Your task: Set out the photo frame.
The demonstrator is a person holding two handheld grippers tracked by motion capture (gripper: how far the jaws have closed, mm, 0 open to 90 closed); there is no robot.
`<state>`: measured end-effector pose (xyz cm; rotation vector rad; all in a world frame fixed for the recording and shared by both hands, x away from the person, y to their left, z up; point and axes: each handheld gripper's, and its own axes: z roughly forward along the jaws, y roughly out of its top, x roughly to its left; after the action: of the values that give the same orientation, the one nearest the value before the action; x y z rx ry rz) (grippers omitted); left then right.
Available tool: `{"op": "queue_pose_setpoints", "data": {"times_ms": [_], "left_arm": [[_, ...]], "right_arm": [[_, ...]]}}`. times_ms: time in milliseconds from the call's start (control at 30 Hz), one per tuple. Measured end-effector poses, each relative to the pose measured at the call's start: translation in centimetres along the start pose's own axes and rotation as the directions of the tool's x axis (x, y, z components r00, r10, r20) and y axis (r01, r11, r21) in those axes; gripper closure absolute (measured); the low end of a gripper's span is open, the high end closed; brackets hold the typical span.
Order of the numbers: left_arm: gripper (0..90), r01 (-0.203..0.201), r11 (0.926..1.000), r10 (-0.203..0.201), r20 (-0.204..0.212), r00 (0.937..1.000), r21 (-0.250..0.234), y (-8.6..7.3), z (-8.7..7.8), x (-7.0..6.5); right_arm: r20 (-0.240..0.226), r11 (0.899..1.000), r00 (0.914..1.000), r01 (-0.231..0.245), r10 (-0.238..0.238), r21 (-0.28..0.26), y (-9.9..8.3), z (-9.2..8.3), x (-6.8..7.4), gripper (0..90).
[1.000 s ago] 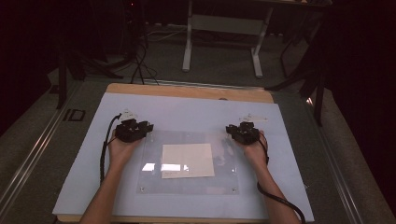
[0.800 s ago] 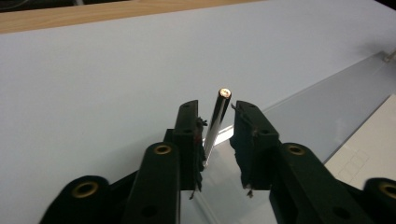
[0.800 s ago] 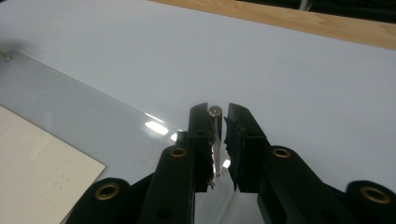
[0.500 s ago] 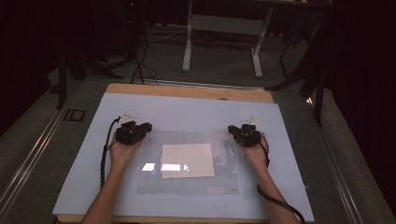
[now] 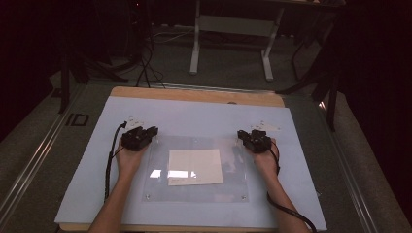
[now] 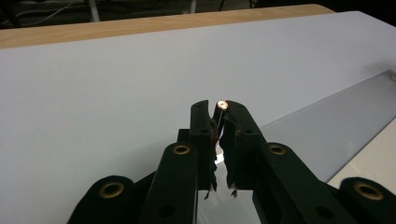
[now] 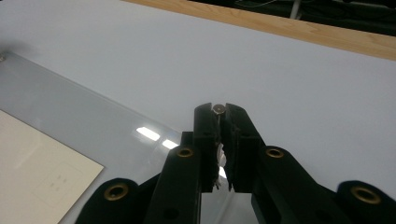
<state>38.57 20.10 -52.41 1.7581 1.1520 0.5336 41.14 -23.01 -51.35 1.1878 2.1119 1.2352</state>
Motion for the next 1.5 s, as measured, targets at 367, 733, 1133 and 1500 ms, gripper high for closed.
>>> {"op": "queue_pose_setpoints", "data": {"times_ms": [367,733,1133,1500], "left_arm": [[84.0,-0.006,0.9999,0.006,-0.006,1.0,-0.008,0.0,0.2,-0.2],[83.8,0.071,0.9975,-0.071,0.028,0.9971,0.009,0.4,0.8,0.6],[84.7,0.175,0.9838,-0.177,0.062,0.9822,0.038,1.3,2.3,2.0],[85.5,0.293,0.9534,-0.296,0.043,0.9541,0.071,2.0,4.0,2.7]], "right_arm": [[0.033,1.0,0.9992,0.021,-0.022,0.005,-0.1,-0.4,0.4,85.5],[-0.006,0.997,0.9998,-0.018,0.018,0.073,0.9,-0.1,-0.4,85.6],[-0.062,0.98,0.9837,-0.161,0.169,0.117,2.0,1.3,-2.1,85.9],[-0.071,0.959,0.9635,-0.246,0.258,0.141,2.6,2.6,-3.3,85.9]]}}
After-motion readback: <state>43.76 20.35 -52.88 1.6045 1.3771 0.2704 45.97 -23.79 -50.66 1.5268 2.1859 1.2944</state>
